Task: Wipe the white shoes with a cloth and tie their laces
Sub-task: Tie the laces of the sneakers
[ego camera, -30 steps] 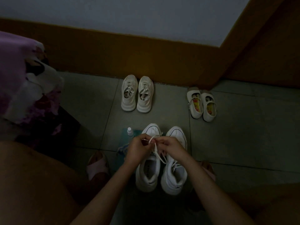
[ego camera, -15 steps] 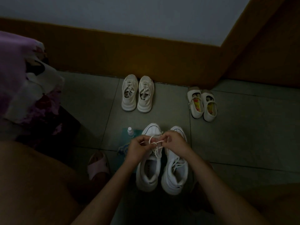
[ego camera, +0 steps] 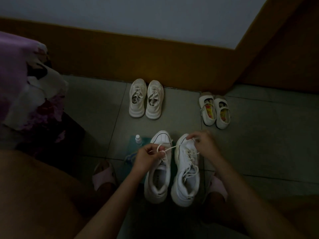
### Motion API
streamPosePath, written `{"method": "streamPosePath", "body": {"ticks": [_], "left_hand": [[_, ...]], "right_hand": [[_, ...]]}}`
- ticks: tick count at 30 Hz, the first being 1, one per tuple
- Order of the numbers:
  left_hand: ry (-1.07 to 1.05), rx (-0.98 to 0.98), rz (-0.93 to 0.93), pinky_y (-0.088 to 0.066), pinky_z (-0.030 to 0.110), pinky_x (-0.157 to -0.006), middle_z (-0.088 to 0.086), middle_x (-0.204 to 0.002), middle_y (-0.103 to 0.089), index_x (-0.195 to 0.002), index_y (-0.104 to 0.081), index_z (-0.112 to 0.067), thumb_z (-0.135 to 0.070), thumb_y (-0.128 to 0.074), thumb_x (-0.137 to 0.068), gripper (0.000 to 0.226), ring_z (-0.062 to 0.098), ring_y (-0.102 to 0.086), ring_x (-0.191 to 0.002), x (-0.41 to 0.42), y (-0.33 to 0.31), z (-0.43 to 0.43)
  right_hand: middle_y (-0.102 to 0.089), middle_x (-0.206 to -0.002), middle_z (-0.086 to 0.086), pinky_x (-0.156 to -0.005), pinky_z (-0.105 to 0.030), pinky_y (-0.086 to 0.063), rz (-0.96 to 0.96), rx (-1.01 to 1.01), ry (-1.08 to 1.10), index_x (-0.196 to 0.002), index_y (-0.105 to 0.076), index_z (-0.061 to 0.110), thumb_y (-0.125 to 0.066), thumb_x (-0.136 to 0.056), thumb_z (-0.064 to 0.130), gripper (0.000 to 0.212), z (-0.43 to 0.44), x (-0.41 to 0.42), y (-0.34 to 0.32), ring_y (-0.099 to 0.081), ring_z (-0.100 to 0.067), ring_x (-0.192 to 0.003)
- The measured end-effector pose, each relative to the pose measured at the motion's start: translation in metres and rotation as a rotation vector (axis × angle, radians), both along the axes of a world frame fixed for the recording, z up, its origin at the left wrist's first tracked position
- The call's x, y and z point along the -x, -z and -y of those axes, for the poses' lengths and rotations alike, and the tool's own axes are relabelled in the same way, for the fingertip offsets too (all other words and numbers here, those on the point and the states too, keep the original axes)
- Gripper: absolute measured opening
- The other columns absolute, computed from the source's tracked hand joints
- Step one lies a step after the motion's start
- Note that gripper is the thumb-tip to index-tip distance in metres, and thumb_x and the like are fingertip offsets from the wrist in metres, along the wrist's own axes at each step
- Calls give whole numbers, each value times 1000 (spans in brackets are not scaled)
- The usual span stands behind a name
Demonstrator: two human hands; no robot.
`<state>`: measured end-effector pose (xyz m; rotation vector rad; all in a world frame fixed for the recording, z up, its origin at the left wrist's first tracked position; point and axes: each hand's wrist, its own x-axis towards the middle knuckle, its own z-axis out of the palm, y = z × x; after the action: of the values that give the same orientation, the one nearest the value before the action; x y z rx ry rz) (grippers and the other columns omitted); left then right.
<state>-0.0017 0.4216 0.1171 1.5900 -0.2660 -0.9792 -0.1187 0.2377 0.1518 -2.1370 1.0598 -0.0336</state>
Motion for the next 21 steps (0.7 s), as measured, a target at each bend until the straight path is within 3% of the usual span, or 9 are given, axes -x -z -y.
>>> {"method": "streamPosePath", "body": {"ticks": [3, 5, 7, 10, 13, 16, 19, 21], "left_hand": [[25, 1, 20, -53, 31, -76, 6, -77, -68, -74, -66, -13, 9, -70, -74, 22, 16, -63, -73, 2, -2, 1], [33, 11, 13, -53, 27, -75, 2, -76, -69, -76, -66, -12, 9, -70, -73, 21, 12, -64, -72, 0, -3, 0], [36, 23, -4, -53, 24, -74, -2, -74, -71, -79, -67, -10, 10, -70, -73, 21, 9, -65, -70, -2, -2, -2], [-19, 11, -52, -53, 25, -71, -3, -68, -72, -80, -67, -9, 10, -67, -75, 20, 8, -67, -65, -6, -1, -4], [-117, -40, -61, -51, 19, -54, -2, -58, -69, -79, -67, -9, 5, -68, -77, 14, 12, -64, -56, -7, -5, -5], [-122, -166, 27, -39, 12, -34, 4, -55, -62, -83, -62, -2, -1, -70, -79, 9, 2, -53, -37, -9, -3, -14], [-43, -342, 75, -43, 15, -36, 12, -74, -62, -96, -57, 2, -7, -78, -72, 33, 10, -58, -49, -16, 8, -24], [25, -412, 209, -48, 22, -42, 14, -81, -65, -98, -53, -4, -13, -80, -71, 39, 16, -59, -57, -18, 12, -29]], "right_hand": [[-58, -94, 13, -88, -32, -47, 30, -180, -170, -97, -70, 19, -51, -79, -10, 39, -29, -4, -7, -57, -21, -100], [-51, -92, 11, -88, -25, -43, 44, -141, -245, -100, -71, 21, -64, -81, 4, 27, -45, -10, -3, -52, -12, -96], [-55, -94, 4, -90, -26, -44, 64, -153, -252, -96, -71, 23, -71, -79, 15, 19, -54, -14, 3, -53, -10, -93], [-67, -82, 7, -83, -33, -53, 76, -301, -198, -77, -68, 29, -72, -79, 14, 16, -55, -15, 6, -64, -10, -82], [-68, -78, 9, -80, -38, -54, -7, -243, -199, -72, -65, 34, -71, -80, 18, 19, -53, -8, 7, -65, -10, -79], [-69, -74, 7, -79, -28, -48, -81, -133, -209, -75, -70, 27, -70, -81, 22, 8, -50, 1, 11, -61, -7, -75], [-71, -75, 8, -91, -26, -36, -151, -35, -198, -71, -71, 27, -71, -77, 26, 6, -51, 6, 13, -60, -6, -81], [-71, -76, 9, -90, -24, -39, -170, -31, -224, -73, -73, 25, -73, -76, 24, 3, -55, 7, 13, -60, -5, -81]]}}
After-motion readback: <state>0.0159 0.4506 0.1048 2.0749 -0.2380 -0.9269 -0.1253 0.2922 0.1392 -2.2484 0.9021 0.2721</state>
